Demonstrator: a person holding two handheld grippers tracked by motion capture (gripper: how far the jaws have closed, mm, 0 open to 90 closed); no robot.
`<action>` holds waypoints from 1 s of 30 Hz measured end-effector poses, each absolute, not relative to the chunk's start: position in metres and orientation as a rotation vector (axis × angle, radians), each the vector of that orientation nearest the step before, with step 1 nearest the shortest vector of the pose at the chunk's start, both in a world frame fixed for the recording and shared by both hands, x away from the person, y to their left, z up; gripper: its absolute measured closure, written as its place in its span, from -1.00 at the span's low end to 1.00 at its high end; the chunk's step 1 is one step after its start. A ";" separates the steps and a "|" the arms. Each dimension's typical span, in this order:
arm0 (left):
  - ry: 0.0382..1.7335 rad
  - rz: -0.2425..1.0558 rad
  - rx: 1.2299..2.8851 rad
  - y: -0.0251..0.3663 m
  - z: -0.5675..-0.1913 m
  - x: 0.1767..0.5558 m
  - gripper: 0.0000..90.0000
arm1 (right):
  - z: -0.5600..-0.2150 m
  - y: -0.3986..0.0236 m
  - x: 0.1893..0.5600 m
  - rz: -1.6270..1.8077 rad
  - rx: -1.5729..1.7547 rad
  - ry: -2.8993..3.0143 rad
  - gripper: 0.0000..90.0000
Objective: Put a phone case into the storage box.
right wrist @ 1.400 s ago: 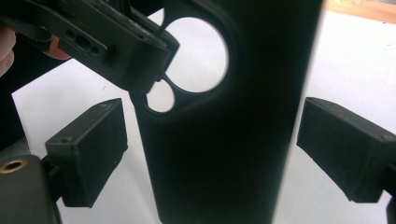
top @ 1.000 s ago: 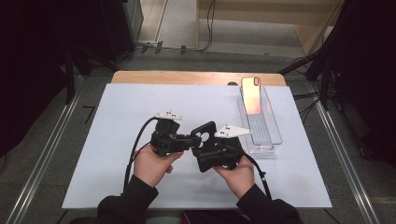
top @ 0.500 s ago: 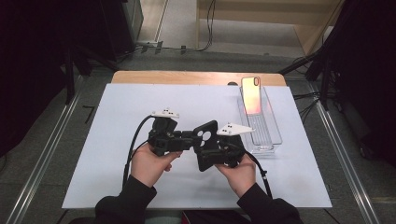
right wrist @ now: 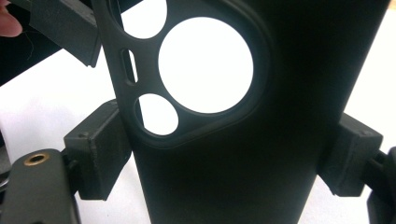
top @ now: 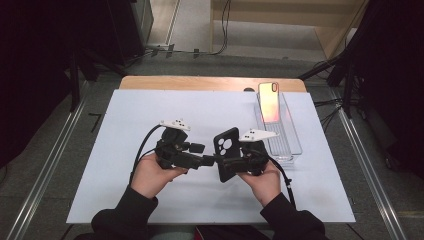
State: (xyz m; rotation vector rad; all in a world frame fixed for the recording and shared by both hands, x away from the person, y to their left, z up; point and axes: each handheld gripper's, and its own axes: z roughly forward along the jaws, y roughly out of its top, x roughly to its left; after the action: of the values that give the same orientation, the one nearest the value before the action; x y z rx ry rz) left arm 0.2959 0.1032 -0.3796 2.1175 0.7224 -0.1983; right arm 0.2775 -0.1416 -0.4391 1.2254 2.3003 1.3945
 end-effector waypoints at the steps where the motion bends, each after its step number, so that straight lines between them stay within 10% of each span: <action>1: 0.709 -0.184 2.126 0.104 -0.381 0.296 -0.30 | -0.439 -0.144 0.278 1.403 1.220 2.301 -0.70; 30: 0.768 -0.109 2.194 0.162 -0.444 0.294 -0.32 | -0.423 -0.167 0.284 1.483 1.166 2.383 -0.69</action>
State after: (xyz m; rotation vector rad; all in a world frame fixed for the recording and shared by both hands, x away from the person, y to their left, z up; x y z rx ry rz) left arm 0.2941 0.1617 -0.4436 2.1938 0.7680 -0.1091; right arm 0.2835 -0.1670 -0.4228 1.1655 2.3833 1.4828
